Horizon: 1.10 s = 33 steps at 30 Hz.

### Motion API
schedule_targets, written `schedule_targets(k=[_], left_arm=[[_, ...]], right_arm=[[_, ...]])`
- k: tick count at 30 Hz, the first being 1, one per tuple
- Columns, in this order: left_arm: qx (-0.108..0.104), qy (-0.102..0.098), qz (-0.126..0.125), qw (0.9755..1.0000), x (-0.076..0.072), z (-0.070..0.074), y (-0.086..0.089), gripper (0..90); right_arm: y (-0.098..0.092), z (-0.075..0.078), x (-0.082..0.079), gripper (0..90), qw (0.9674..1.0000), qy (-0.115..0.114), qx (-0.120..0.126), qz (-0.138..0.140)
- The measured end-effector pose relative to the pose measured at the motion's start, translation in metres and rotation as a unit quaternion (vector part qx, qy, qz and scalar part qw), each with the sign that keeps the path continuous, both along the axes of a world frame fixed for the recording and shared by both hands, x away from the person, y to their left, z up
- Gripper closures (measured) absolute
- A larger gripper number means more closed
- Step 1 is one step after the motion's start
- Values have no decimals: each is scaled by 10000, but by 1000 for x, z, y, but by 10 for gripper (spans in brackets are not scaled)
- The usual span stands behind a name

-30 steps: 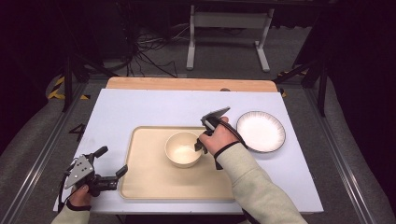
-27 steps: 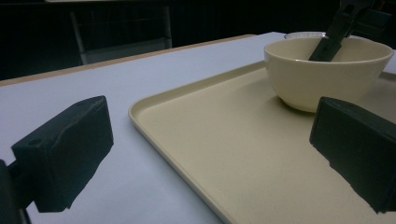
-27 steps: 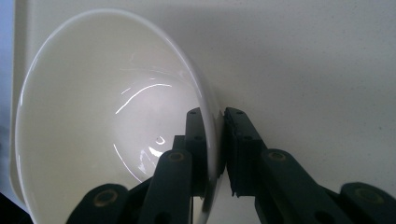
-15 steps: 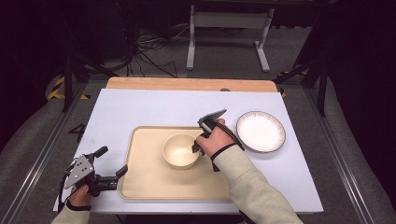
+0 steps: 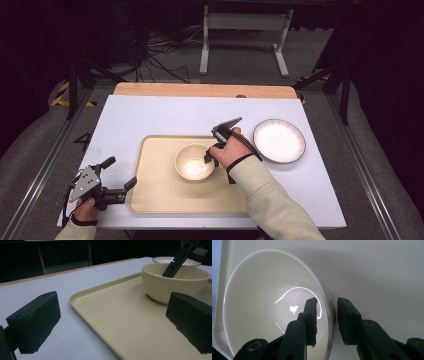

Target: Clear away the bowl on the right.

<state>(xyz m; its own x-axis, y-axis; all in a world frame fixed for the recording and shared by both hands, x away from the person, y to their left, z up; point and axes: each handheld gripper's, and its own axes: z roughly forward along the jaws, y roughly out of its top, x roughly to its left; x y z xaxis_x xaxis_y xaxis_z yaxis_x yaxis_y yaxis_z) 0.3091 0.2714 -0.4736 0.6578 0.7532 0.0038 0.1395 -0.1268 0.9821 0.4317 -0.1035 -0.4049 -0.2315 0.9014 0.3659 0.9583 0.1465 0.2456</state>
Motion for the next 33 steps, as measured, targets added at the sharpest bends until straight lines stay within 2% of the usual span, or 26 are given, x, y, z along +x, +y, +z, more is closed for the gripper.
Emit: schedule_targets(k=[6,15,21,25,33], left_arm=[[-13,11,1,10000,0,0,0,2],[3,24,-7,10000,0,0,0,2],[1,22,-7,10000,0,0,0,2],[7,25,-6,10000,0,0,0,2],[10,24,-6,10000,0,0,0,2]], right_arm=[[-3,6,-1,600,9996,-252,-27,79],[-6,27,-8,511,9976,-668,96,162],[-10,36,-14,415,9920,-1194,204,346],[-13,41,-20,389,9894,-1340,355,433],[-23,49,-29,353,9787,-1946,308,584]])
